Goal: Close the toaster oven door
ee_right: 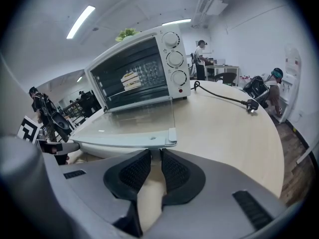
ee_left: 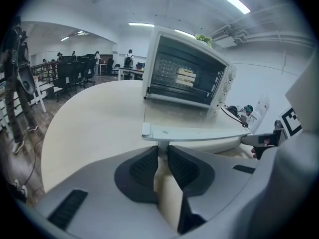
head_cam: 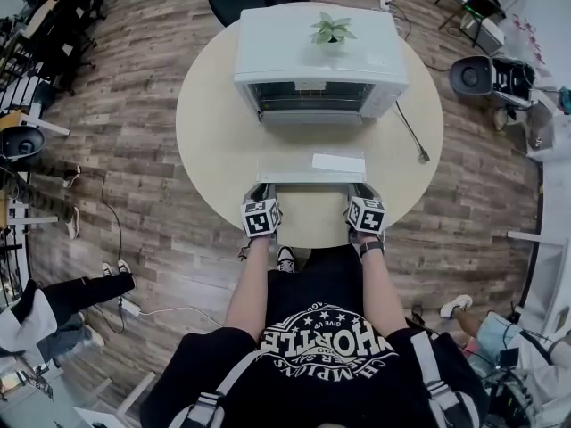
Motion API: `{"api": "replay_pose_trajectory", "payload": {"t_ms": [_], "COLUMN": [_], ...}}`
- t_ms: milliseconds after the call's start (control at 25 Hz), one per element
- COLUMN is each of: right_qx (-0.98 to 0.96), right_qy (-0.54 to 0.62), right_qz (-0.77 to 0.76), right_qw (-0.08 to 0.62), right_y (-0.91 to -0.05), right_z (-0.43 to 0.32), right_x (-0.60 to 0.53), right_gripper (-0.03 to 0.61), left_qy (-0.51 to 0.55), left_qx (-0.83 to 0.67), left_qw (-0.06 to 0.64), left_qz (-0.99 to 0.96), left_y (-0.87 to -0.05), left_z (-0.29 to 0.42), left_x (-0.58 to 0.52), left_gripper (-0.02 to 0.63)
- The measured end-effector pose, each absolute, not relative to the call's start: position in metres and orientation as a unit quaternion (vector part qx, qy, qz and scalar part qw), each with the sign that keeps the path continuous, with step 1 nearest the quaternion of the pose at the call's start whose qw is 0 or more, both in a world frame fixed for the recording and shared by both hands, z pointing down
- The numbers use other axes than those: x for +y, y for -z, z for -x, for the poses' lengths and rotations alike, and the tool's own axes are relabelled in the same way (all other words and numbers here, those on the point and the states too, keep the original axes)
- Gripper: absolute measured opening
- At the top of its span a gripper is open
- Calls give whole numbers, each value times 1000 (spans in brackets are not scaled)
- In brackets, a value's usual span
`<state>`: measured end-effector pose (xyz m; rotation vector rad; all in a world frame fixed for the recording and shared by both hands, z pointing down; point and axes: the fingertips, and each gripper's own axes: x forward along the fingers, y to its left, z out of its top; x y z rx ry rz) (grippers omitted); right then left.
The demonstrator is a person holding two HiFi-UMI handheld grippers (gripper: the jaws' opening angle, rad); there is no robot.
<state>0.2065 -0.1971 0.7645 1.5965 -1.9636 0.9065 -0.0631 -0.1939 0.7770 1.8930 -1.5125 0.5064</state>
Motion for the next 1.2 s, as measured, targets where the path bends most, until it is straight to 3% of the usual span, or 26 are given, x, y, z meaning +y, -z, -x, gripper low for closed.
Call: {"api": "replay_pose_trajectory", "payload": {"t_ms": [1200], "right_qx": [-710], "right_qy": [-334], "right_qz": [-590], "right_qw": [190], "right_y": [-740], "right_z": [-207], "right_x": [-201], "right_gripper": [91], "left_qy": [-180], "left_qx": [-584], "left_qw": [328], "left_qz": [-721], "left_y": [-750], "left_z": [64], "left_x": [-198], "left_gripper": [77]}}
